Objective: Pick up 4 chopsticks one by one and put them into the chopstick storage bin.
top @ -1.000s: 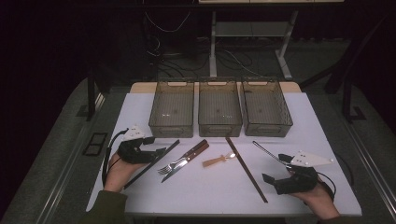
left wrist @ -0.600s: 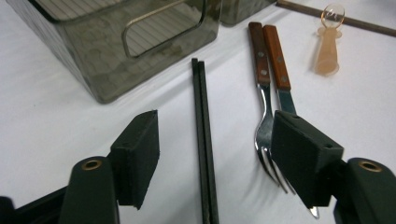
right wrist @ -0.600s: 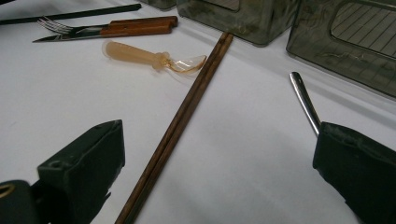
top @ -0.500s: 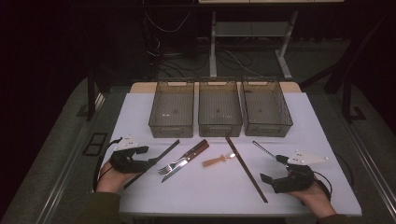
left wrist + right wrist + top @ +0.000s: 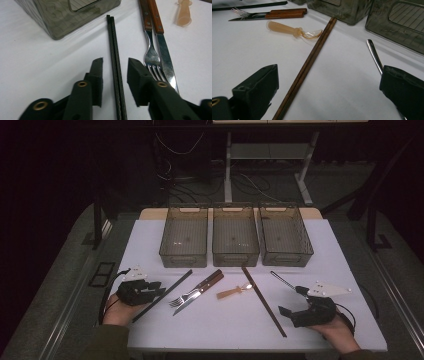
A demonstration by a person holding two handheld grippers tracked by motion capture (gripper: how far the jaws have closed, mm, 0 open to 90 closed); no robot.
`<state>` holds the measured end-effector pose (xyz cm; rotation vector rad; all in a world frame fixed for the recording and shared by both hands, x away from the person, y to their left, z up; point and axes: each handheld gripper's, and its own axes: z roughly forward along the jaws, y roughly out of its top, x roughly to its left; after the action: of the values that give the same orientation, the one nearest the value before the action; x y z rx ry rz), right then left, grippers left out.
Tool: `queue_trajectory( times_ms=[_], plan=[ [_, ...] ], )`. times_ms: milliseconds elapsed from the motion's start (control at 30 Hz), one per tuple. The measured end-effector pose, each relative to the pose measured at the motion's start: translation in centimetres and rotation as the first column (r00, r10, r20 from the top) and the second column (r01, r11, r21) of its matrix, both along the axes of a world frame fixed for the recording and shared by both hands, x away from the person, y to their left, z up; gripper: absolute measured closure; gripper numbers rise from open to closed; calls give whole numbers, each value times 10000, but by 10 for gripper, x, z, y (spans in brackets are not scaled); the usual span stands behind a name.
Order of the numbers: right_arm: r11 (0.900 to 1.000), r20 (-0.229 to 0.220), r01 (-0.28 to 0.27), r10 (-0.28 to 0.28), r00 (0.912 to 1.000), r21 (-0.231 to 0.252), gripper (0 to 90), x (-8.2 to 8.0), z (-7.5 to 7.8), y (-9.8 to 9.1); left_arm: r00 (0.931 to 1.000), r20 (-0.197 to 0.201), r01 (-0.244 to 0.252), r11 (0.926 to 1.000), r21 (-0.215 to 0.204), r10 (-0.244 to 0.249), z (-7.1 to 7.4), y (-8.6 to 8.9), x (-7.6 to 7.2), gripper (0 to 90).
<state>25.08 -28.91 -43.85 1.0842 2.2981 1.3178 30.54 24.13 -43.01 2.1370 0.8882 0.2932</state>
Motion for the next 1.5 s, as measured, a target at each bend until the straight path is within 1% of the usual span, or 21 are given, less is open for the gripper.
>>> queue_trajectory(
  times_ms=[33, 100, 200, 267, 300, 367, 400, 467, 533, 600, 667, 867, 933, 1200, 1333, 1500],
  plan=[
    [10000, -7, -5, 5, 10000, -2, 25, 0, 0, 0, 10000, -39, 12, 10000, 57, -12, 0, 1, 0, 689],
    [10000, -21, -9, 9, 10000, 8, 25, 0, 0, 0, 9999, -123, -17, 10000, -13, 17, -1, 1, 1, 721],
    [10000, -16, -26, 26, 10000, -31, 25, 0, 0, 0, 9997, -236, -65, 10000, 57, 66, -2, 1, 2, 737],
    [10000, 4, -46, 46, 10000, -54, 25, -1, 0, 0, 9995, -300, -30, 10000, 4, 30, -3, 2, 3, 766],
    [10000, 17, -44, 44, 10000, -49, 25, 0, 0, 0, 9993, -365, -5, 10000, 57, 7, -4, 2, 3, 782],
    [10000, 23, -48, 48, 10000, -58, 25, 0, 1, 0, 9990, -456, 7, 10000, 54, -5, -5, 1, 3, 783],
    [10000, 10, -34, 34, 10000, -58, 25, -1, 1, 0, 9991, -421, 91, 9997, 235, -81, -6, 1, 4, 783],
    [10000, 12, -16, 16, 10000, -74, 25, -1, 1, 0, 9987, -499, 138, 9996, 242, -126, -7, 0, 4, 790],
    [10000, 2, -12, 12, 10000, -89, 25, -1, 1, 0, 9986, -516, 158, 9992, 378, -138, -7, -1, 4, 790],
    [10000, 8, -2, 2, 10000, -82, 25, -1, 1, -1, 9984, -558, 148, 9992, 375, -127, -8, -2, 4, 790],
    [10000, 16, -10, 10, 10000, -78, 25, 0, 1, -1, 9983, -561, 172, 9987, 482, -145, -8, -2, 4, 790],
    [10000, 15, 3, -3, 10000, -62, 25, 0, 1, -1, 9981, -604, 185, 9984, 540, -152, -9, -3, 4, 798],
    [10000, 14, 9, -9, 10000, -60, 25, -1, 1, -1, 9980, -614, 190, 9987, 466, -161, -10, -3, 4, 798],
    [10000, 56, -6, 6, 10000, -29, 25, -1, 1, -2, 9986, -511, 164, 9987, 476, -140, -11, -4, 4, 799],
    [10000, 56, -6, 6, 10000, -36, 25, -1, 1, -2, 9982, -579, 207, 9971, 734, -165, -13, -5, 5, 799],
    [10000, 68, -8, 8, 10000, -39, 25, -1, 1, -2, 9988, -459, 184, 9966, 807, -147, -13, -6, 5, 800]
  ],
)
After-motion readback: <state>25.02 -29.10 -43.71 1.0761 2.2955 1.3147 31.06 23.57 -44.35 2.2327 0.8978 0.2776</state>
